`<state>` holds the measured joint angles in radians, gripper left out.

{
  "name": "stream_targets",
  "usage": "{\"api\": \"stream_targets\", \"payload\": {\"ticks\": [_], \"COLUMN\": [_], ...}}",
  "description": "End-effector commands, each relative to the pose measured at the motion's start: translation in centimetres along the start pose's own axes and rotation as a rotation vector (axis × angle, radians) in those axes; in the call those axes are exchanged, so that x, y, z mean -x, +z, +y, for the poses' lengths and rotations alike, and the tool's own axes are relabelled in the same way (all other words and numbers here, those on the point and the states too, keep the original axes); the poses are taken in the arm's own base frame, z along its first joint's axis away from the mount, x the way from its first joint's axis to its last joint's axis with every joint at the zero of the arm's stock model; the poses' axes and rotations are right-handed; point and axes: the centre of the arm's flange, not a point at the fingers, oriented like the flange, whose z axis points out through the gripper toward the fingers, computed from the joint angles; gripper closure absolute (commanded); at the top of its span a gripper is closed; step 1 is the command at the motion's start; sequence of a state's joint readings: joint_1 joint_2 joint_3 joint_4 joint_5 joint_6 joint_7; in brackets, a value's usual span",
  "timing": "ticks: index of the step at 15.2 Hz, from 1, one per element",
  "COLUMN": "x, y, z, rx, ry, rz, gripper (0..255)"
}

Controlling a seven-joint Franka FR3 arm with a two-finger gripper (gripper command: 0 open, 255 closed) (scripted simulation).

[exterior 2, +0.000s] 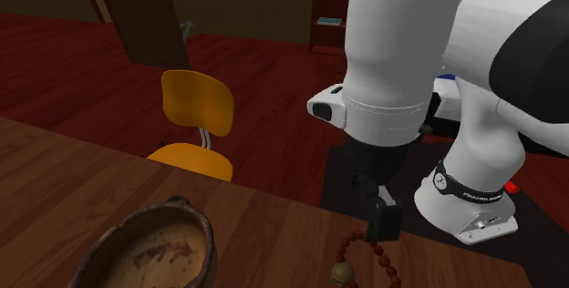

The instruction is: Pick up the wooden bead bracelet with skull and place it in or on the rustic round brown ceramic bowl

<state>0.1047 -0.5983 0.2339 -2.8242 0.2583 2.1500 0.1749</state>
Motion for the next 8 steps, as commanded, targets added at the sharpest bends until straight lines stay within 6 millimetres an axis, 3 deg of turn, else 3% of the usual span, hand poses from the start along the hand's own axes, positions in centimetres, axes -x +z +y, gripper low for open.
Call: {"api": "stream_targets", "payload": {"ticks": [1, 8], "x": [-0.1, -0.1], "y": [1.9, 5.4], "z": [-0.4, -0.4], "rx": [0.004, 0.004], "ry": [-0.004, -0.004], "rz": [0.007, 0.007], "gripper": [0, 0]}}
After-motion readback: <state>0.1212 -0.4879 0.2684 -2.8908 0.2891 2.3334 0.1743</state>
